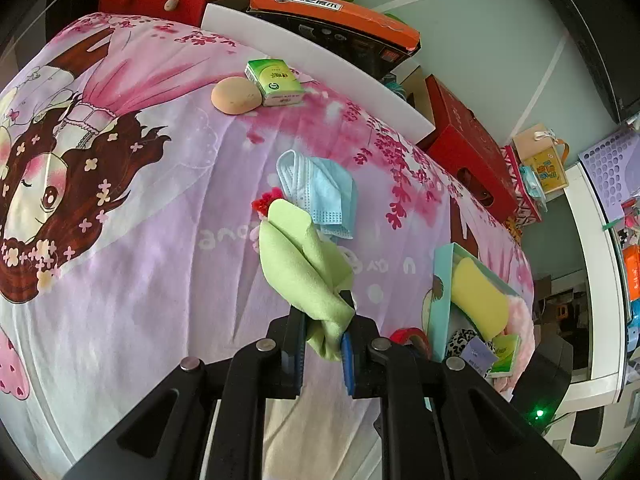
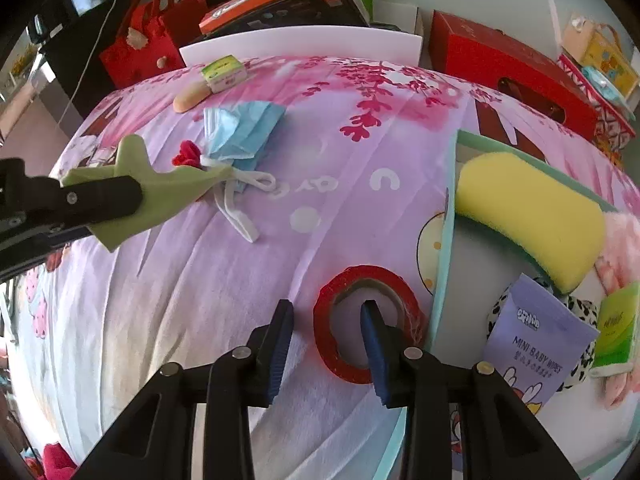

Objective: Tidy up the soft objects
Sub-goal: 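Lift the green cloth with the left tool while the right tool grasps the red tape roll, then carry the cloth and tape over the tray and open both tools to release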

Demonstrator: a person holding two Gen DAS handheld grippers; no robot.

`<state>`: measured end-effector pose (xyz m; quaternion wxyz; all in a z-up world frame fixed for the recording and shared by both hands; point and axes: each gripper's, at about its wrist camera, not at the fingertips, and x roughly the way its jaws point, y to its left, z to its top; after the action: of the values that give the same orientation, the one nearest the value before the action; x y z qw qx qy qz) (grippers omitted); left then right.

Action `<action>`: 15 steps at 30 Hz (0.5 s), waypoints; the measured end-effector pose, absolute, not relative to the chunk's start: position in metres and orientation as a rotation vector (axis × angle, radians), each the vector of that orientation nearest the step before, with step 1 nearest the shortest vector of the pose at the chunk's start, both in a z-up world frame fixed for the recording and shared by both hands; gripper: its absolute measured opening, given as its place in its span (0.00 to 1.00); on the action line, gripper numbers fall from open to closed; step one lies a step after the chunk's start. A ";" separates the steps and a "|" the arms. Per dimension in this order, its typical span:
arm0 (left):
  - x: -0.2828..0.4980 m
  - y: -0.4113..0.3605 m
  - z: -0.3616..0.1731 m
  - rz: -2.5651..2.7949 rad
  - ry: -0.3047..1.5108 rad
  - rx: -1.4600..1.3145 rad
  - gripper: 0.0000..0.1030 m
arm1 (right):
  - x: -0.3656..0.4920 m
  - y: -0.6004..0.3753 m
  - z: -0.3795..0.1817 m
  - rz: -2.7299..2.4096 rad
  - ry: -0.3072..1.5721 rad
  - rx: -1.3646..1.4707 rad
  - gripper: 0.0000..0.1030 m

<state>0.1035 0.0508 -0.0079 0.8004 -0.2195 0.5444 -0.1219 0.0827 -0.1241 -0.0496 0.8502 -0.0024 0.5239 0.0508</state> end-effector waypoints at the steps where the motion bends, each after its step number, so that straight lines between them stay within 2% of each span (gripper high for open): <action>1: 0.103 0.051 -0.008 -0.262 1.169 -0.470 0.15 | 0.083 -0.124 -0.049 0.109 1.102 -0.007 0.28; 2: 0.103 0.050 -0.008 -0.262 1.170 -0.470 0.15 | 0.083 -0.124 -0.049 0.109 1.100 -0.006 0.19; 4: 0.104 0.049 -0.009 -0.262 1.172 -0.469 0.15 | 0.084 -0.124 -0.050 0.108 1.101 -0.004 0.12; 15: 0.102 0.050 -0.002 -0.272 1.144 -0.468 0.15 | 0.079 -0.126 -0.037 0.109 1.060 0.017 0.11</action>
<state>0.1023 0.0504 -0.0018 0.8064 -0.2189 0.5344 -0.1271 0.0794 -0.1256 -0.0369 0.8614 0.0079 0.5052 0.0521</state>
